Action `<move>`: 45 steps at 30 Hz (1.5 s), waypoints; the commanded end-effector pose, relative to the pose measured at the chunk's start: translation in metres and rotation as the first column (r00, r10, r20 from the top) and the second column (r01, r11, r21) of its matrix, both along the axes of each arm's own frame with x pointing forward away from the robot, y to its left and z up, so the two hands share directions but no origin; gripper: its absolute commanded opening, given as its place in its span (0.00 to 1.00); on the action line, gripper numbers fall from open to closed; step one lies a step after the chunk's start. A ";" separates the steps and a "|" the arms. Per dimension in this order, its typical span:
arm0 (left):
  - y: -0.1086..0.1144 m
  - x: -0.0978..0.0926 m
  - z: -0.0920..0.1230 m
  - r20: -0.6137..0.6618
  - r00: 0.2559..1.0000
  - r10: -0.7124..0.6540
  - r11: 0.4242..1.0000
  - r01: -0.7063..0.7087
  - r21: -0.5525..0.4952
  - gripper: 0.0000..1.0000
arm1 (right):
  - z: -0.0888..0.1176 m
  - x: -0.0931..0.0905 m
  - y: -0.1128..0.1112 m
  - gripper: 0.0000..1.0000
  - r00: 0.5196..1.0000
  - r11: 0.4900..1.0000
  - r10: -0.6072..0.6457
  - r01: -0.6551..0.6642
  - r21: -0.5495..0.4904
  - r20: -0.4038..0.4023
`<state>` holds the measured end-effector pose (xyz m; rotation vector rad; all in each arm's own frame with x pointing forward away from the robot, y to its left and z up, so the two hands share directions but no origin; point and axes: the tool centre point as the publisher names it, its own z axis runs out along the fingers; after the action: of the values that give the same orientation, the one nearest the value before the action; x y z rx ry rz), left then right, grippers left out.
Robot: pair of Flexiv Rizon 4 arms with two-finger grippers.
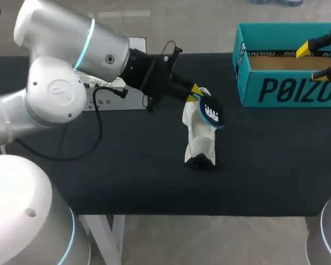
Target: Take the shoe out of the shoebox, open the shoe tongue, remove and reinsert the insole, then place the shoe into the shoebox
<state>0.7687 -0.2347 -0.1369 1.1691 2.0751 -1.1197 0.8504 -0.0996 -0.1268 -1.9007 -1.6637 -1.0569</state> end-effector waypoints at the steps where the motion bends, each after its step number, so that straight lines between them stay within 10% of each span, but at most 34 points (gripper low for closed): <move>1: -0.002 0.000 -0.025 0.027 1.000 0.002 0.999 -0.001 -0.047 0.00 | 0.000 -0.001 0.000 1.00 1.000 1.000 -0.002 0.002 -0.002 -0.001; 14: -0.026 0.002 -0.084 -0.030 0.996 -0.080 0.997 0.080 0.013 0.00 | 0.000 -0.001 0.000 1.00 1.000 1.000 -0.002 0.002 -0.002 -0.001; 29: -0.026 0.003 -0.085 -0.028 0.997 -0.072 0.997 0.073 0.031 0.00 | 0.000 -0.001 0.000 1.00 1.000 1.000 -0.002 0.002 -0.002 -0.001; 45: -0.029 0.041 -0.147 -0.070 0.992 -0.105 0.993 0.109 0.042 0.00 | 0.000 -0.001 0.000 1.00 1.000 1.000 -0.002 0.002 -0.002 -0.001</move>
<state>0.8023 -0.2564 -0.2726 1.2908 2.1246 -1.1713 0.8502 -0.0999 -0.1269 -1.8982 -1.6637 -1.0586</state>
